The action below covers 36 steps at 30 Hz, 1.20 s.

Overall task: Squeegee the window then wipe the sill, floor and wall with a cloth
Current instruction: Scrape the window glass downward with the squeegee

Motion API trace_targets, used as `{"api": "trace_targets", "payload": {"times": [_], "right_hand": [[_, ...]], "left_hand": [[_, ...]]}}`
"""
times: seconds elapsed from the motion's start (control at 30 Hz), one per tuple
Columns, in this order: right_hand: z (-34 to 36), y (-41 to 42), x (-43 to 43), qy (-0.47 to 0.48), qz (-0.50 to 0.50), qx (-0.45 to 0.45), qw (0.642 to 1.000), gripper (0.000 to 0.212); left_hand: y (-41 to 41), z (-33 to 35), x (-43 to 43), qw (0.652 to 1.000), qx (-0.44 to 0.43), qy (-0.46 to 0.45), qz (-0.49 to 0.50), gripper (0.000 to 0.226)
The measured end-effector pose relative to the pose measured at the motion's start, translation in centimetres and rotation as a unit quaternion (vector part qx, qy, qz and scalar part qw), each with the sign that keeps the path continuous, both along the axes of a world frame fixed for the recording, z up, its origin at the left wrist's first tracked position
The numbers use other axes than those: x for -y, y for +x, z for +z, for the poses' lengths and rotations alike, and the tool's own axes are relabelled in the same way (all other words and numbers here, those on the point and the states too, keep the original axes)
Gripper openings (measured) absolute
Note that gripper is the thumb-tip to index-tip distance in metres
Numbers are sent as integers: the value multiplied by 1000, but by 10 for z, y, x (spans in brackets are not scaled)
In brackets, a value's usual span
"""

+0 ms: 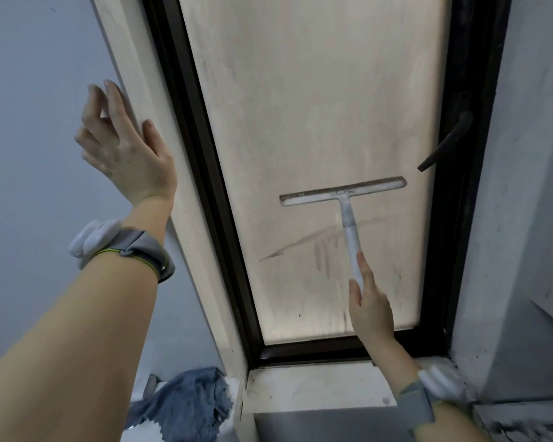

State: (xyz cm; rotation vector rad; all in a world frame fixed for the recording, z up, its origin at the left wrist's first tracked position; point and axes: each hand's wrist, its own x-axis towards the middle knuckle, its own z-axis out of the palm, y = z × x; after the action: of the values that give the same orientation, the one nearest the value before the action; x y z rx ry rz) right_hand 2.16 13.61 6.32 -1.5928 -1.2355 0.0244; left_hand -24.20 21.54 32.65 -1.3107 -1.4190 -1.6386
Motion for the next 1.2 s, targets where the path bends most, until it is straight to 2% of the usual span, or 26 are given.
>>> {"api": "trace_targets", "payload": {"times": [0.33, 0.53, 0.73, 0.93, 1.07, 1.2], "right_hand": [[-72, -7, 27, -121, 22, -16, 992, 59], [-85, -13, 42, -159, 20, -17, 987, 60], [-63, -11, 49, -91, 34, -34, 995, 60], [2, 14, 16, 22, -6, -51, 998, 56], [10, 28, 2, 19, -18, -50, 998, 54], [-22, 26, 5, -17, -10, -48, 999, 55]], "left_hand": [[0, 0, -2, 1000, 1, 6, 8, 56], [0, 1, 0, 1000, -1, 5, 1, 56], [-1, 0, -1, 1000, -2, 2, 0, 56], [-1, 0, 0, 1000, -2, 0, 4, 56], [-1, 0, -1, 1000, -3, -1, 9, 56], [0, 1, -1, 1000, -1, 3, 12, 56]]}}
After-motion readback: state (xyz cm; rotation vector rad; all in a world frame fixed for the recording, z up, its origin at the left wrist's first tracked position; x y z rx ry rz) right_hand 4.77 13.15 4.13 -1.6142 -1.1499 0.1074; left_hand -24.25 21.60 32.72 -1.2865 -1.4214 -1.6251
